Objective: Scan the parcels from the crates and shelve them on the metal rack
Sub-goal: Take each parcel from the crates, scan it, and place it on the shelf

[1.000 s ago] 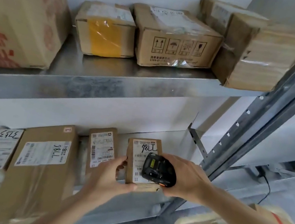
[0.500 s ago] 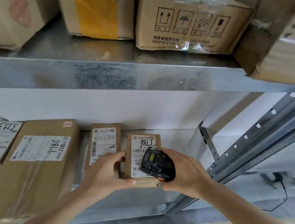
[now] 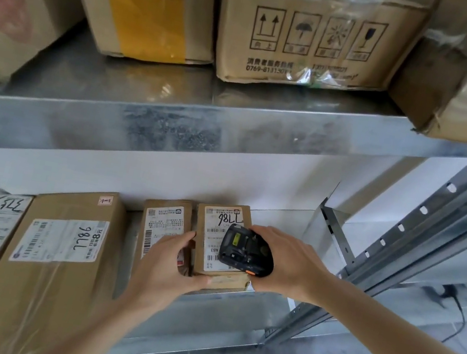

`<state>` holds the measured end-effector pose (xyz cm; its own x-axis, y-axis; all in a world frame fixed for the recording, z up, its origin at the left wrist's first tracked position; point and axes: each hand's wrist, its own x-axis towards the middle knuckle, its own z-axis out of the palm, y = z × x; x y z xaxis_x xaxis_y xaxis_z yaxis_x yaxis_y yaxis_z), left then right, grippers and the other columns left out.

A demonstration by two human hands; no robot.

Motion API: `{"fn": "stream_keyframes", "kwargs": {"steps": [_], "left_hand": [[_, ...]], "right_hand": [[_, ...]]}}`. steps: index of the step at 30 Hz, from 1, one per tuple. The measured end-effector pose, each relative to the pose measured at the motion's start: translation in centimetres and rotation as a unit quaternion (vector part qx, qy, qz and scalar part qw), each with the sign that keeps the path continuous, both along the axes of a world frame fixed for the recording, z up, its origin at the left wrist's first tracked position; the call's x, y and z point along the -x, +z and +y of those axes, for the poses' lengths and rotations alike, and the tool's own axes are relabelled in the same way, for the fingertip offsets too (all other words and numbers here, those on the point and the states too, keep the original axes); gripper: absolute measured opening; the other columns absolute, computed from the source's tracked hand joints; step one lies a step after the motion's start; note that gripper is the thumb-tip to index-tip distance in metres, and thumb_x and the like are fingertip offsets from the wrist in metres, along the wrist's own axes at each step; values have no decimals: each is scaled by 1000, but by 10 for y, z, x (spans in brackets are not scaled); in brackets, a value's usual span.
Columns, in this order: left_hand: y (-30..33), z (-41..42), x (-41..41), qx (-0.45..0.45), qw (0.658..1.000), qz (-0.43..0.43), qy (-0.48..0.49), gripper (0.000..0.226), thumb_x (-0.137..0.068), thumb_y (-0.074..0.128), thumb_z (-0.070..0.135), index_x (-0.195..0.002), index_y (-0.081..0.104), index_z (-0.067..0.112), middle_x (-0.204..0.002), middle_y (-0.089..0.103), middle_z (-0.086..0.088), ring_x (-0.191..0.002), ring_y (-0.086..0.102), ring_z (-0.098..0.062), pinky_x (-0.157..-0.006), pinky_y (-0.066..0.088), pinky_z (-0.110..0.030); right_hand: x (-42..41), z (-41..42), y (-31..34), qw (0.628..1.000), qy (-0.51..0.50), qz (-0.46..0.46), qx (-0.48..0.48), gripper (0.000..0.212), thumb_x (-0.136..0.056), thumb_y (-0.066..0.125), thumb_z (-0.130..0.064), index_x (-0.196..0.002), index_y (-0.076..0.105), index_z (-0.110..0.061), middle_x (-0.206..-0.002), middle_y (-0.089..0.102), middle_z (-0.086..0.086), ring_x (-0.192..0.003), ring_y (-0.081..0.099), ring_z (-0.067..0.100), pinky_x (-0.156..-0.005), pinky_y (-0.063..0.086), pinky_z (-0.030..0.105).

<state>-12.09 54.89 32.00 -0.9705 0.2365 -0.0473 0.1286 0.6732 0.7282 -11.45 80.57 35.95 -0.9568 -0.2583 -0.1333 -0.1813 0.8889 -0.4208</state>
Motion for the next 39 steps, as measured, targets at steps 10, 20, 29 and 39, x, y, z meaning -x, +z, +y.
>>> {"fn": "stream_keyframes", "kwargs": {"steps": [10, 20, 29, 39], "left_hand": [[-4, 3, 17, -11, 999, 16, 40, 92, -67, 94, 36, -147, 51, 24, -124, 51, 18, -122, 50, -5, -98, 37, -20], [-2, 7, 26, -6, 999, 6, 48, 89, -67, 93, 35, -146, 51, 26, -125, 49, 21, -123, 46, -3, -104, 38, -25], [12, 0, 18, -1, 999, -17, 33, 105, -69, 92, 39, -157, 37, 24, -153, 46, 11, -142, 39, -8, -121, 32, -42], [90, -72, -27, -32, 997, 57, 28, 63, -87, 78, 29, -144, 51, 30, -132, 54, 28, -118, 50, 14, -107, 42, -14]], "right_hand": [[24, 1, -1, 1000, 6, 3, -2, 85, -71, 79, -43, -146, 40, -43, -122, 61, -17, -101, 58, 9, -72, 39, 23], [37, 2, -3, 1000, 8, 3, -14, 83, -72, 78, -44, -146, 41, -42, -123, 60, -19, -96, 51, 6, -69, 35, 22], [22, 2, 11, 1000, -7, 18, -2, 73, -74, 78, -46, -139, 44, -44, -117, 60, -23, -100, 56, 4, -73, 37, 19], [-18, -68, 86, 995, 55, 75, -24, 77, -74, 76, -54, -142, 40, -44, -121, 60, -20, -98, 58, 6, -79, 50, 21]]}}
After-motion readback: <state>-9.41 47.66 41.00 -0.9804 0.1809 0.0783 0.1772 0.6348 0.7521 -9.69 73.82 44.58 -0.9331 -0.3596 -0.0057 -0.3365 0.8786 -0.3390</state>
